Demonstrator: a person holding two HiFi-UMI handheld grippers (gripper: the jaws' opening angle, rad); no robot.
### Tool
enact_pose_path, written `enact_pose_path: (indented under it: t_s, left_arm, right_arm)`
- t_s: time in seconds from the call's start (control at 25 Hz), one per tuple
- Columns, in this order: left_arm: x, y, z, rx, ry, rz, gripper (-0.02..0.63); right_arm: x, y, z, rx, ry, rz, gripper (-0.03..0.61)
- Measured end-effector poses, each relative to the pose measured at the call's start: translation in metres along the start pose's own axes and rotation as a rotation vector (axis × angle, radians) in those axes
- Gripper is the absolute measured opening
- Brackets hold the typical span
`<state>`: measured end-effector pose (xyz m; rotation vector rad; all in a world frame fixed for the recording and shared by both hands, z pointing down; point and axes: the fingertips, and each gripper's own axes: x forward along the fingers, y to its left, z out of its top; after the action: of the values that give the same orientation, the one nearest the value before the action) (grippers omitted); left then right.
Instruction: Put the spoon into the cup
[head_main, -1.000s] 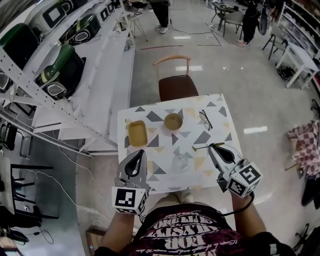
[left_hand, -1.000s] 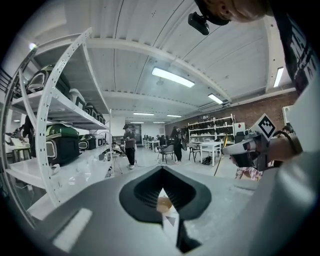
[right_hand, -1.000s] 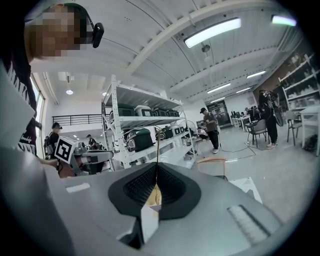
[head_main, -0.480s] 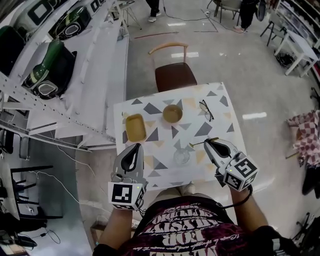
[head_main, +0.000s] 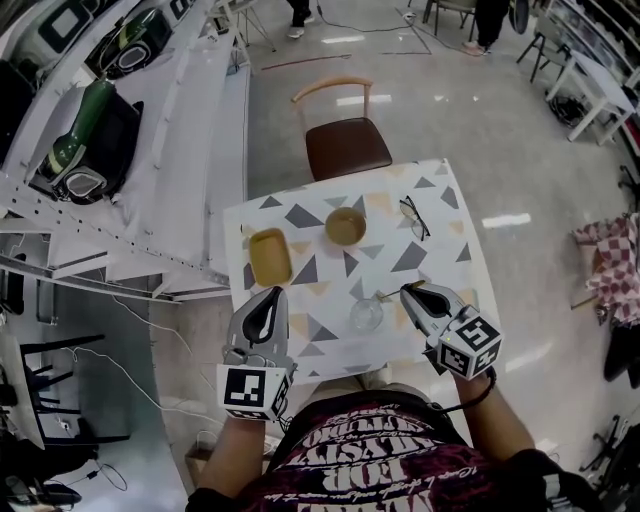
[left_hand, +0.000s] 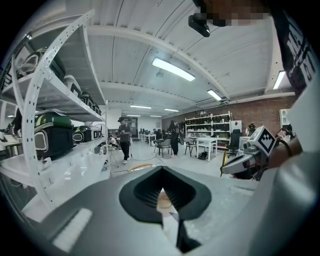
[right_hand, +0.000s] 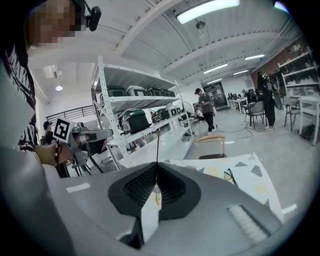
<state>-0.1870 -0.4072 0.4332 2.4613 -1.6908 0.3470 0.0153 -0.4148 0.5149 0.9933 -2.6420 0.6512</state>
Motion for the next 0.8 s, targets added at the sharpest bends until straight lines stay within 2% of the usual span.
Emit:
enact_pose_path:
  t_s: [0.8]
  left_arm:
    - [0.024,0.026,-0.009,-0.002,0.022,-0.012,0.000]
  right_arm:
    - [0.049,-0.024,-0.083,0.068,0.194,-0.018,0.034]
